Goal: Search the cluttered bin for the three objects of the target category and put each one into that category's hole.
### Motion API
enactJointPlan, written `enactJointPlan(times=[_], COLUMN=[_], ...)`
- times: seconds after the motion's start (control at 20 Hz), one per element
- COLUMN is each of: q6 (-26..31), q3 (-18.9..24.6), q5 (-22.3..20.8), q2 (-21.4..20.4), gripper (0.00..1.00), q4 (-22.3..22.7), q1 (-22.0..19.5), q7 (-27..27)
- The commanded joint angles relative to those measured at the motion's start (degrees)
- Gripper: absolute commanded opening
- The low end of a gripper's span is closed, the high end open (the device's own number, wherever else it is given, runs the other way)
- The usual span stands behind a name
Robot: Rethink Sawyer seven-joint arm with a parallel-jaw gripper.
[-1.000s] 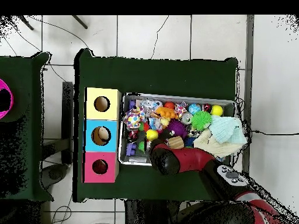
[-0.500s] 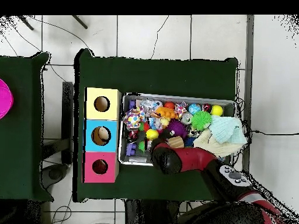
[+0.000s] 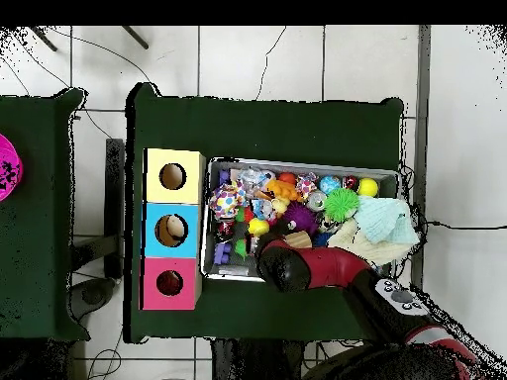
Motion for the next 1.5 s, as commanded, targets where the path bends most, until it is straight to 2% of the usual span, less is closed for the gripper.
enactJointPlan(times=[0.05, 0.45, 0.95, 1.1, 1.3, 1.5], q6=[-4.92, -6.31, -4.14, -3.76, 0.99, 3.46], q3=[5.76, 3.60, 4.99, 4.22, 3.52, 5.61], q5=[-3.51, -4.54, -7.29, -7.66, -6.33, -5.68], q2=[6.98, 8.00, 8.76, 8.25, 5.57, 4.99], gripper=[1.00, 1.00, 1.00, 1.00, 1.00, 1.00], q4=[-20.39, -24.00, -28.02, -28.56, -28.47, -28.61], q1=[-1.13, 1.06, 1.41, 2.35, 3.80, 2.73], q7=[-1.45, 0.14, -2.19, -1.16, -0.24, -0.99])
